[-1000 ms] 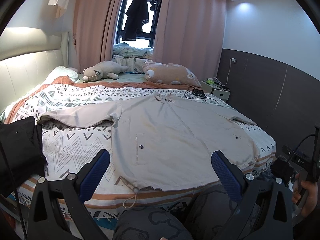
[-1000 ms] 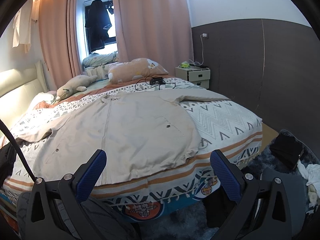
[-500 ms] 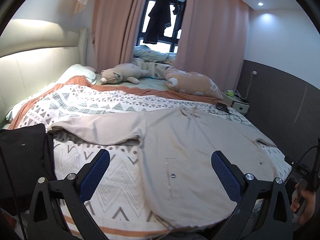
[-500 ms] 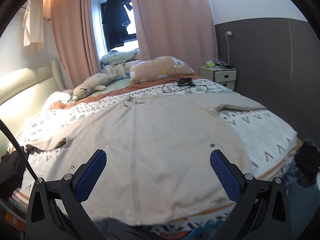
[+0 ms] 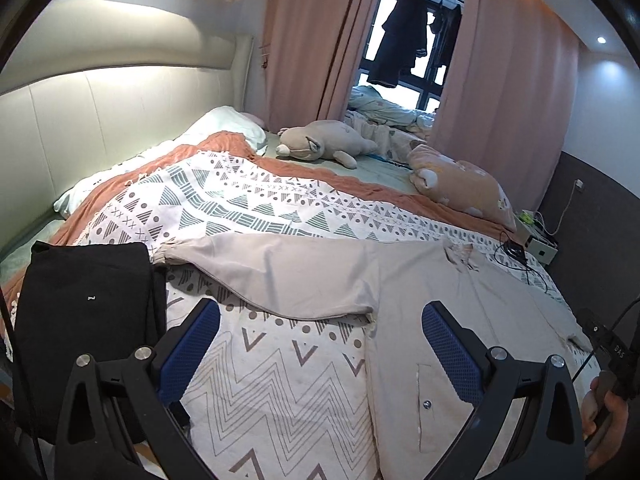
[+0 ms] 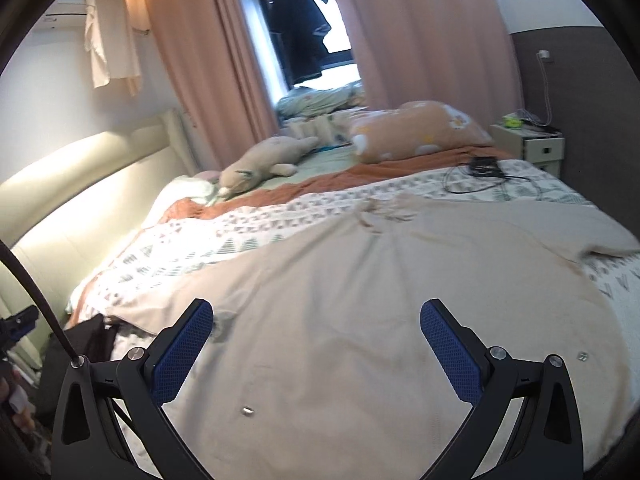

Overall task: Fold large clothes
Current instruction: 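Move the left tool toward the jacket sleeve cuff and lower it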

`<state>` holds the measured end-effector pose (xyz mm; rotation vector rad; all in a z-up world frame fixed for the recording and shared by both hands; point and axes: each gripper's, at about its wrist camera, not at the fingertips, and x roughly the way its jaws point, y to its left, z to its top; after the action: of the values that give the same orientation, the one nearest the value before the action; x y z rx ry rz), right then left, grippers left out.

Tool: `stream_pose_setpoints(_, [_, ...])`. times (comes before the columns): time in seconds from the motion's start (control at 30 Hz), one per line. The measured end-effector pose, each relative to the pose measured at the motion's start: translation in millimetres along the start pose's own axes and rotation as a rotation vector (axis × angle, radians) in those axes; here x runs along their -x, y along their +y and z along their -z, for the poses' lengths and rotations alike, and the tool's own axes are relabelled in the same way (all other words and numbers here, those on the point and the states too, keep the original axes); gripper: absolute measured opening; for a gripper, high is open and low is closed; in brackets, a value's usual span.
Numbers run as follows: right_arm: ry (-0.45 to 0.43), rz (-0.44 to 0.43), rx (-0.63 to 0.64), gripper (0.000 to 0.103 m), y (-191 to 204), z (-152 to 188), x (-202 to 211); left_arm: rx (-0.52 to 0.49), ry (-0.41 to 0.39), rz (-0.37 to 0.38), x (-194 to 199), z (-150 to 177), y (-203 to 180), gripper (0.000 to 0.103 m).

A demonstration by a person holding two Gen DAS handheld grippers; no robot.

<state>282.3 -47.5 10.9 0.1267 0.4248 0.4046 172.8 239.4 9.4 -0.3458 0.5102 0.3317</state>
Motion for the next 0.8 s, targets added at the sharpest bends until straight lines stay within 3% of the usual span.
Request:
stream_pose_setpoints(0.33, [0.075,-0.151,0.056,0.103,7,-54,-97,0.085,0.044,-0.079,-50,-34,42,0.103])
stream_pose_setpoints(0.57, [0.131,-0.166,0.060,0.103,16,-86,-155,0.140,0.081,-0.121,-100,-44,67,0.103])
stream_pose_setpoints(0.7, [0.151,-0.162,0.035,0.103,-4,-81,-188,0.174,0.146,-0.158,-143,-41,84,0.103])
stream_pose_setpoints(0.8, [0.185,-0.109,0.005,0.103,-18,-76,-204,0.162,0.204,-0.206,-183,-40,95,0.103])
